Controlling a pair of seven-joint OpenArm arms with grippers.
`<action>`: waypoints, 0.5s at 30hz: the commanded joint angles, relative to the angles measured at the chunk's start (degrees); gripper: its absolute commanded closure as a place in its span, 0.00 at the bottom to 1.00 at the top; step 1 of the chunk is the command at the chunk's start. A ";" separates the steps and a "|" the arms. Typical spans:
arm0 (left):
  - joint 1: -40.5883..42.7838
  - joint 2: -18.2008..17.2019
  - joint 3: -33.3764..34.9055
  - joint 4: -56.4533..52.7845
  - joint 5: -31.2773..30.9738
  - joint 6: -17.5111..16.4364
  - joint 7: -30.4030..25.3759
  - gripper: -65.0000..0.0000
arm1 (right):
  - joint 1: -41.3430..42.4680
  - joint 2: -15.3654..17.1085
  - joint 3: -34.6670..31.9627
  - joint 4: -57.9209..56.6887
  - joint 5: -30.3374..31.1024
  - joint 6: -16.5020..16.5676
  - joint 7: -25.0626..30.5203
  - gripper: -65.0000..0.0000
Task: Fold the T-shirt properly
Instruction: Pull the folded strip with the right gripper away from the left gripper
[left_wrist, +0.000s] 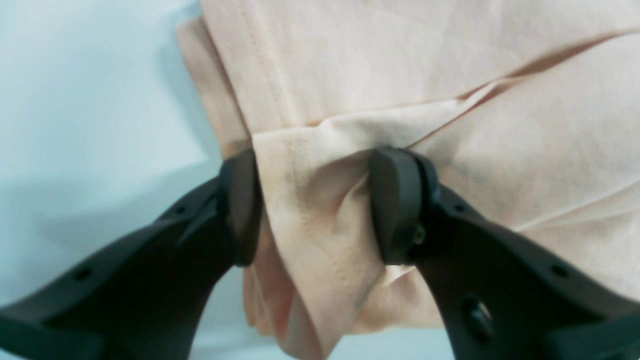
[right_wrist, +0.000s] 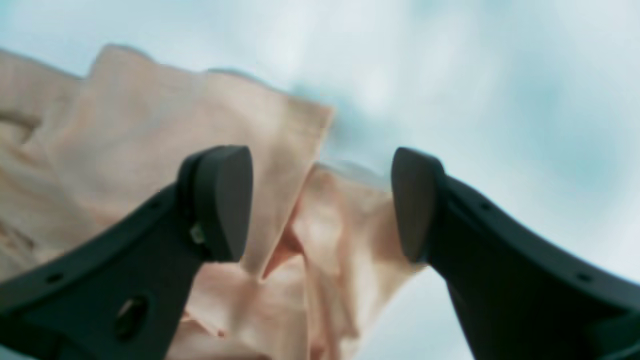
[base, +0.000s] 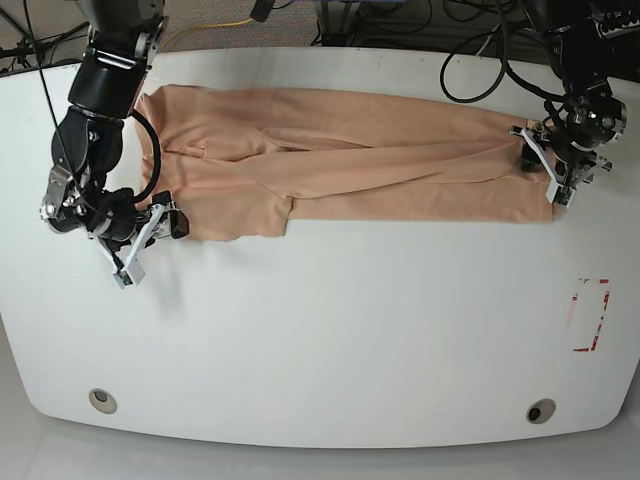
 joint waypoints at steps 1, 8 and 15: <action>0.71 -0.01 0.30 -0.35 2.71 -0.52 3.96 0.52 | 3.65 1.38 -1.18 -2.69 -1.20 0.01 1.65 0.36; 0.88 -0.10 0.12 -0.35 2.71 -0.52 3.96 0.52 | 5.06 -0.11 -1.44 -9.28 -3.75 0.01 6.14 0.36; 1.50 -0.01 -0.41 -0.35 2.71 -0.52 3.61 0.52 | 4.71 -2.84 -1.44 -9.98 -4.10 0.01 6.31 0.37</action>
